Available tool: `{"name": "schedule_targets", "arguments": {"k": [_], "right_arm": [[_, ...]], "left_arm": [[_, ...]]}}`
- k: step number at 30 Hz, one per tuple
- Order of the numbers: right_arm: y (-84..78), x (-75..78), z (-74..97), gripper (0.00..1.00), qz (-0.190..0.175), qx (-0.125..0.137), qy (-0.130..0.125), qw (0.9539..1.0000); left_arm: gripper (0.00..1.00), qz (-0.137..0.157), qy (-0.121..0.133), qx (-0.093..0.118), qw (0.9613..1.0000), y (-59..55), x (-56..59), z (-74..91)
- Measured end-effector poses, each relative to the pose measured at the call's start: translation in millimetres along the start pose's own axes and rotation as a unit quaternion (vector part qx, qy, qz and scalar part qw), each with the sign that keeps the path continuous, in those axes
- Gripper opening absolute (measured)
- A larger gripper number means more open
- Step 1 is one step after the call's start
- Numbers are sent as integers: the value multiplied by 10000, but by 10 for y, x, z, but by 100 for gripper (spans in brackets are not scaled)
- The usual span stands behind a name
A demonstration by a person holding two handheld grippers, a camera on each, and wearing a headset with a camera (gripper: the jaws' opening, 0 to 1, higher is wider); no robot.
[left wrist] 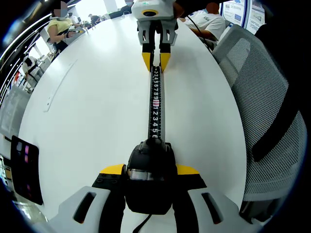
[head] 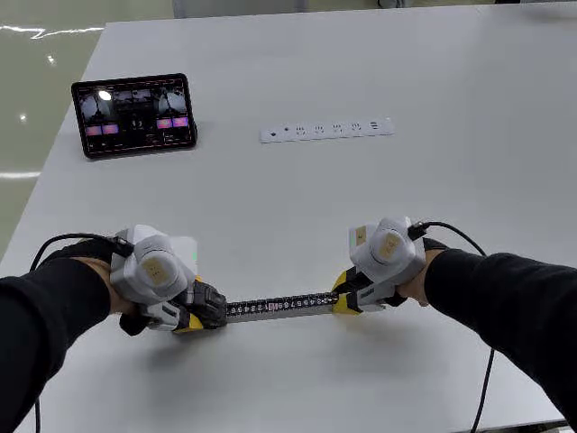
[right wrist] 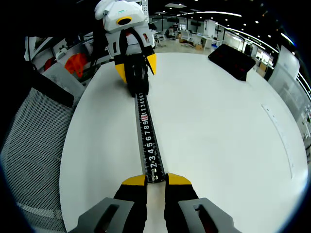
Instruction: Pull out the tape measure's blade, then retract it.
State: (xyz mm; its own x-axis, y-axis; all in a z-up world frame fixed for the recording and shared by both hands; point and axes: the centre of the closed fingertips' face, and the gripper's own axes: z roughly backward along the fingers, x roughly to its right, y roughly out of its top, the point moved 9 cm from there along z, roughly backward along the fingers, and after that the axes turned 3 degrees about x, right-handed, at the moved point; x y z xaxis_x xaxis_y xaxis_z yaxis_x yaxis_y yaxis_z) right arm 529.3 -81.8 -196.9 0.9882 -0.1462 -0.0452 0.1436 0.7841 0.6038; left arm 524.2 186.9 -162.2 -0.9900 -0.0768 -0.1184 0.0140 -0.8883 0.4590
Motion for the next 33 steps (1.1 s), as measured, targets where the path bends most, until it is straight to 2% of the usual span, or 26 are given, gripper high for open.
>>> {"name": "schedule_targets", "arguments": {"k": [33], "right_arm": [[-116, 13, 119, 9, -66, -56, -38, 10000]], "left_arm": [[32, -11, 12, -3, 10000, -4, -3, -3]]}}
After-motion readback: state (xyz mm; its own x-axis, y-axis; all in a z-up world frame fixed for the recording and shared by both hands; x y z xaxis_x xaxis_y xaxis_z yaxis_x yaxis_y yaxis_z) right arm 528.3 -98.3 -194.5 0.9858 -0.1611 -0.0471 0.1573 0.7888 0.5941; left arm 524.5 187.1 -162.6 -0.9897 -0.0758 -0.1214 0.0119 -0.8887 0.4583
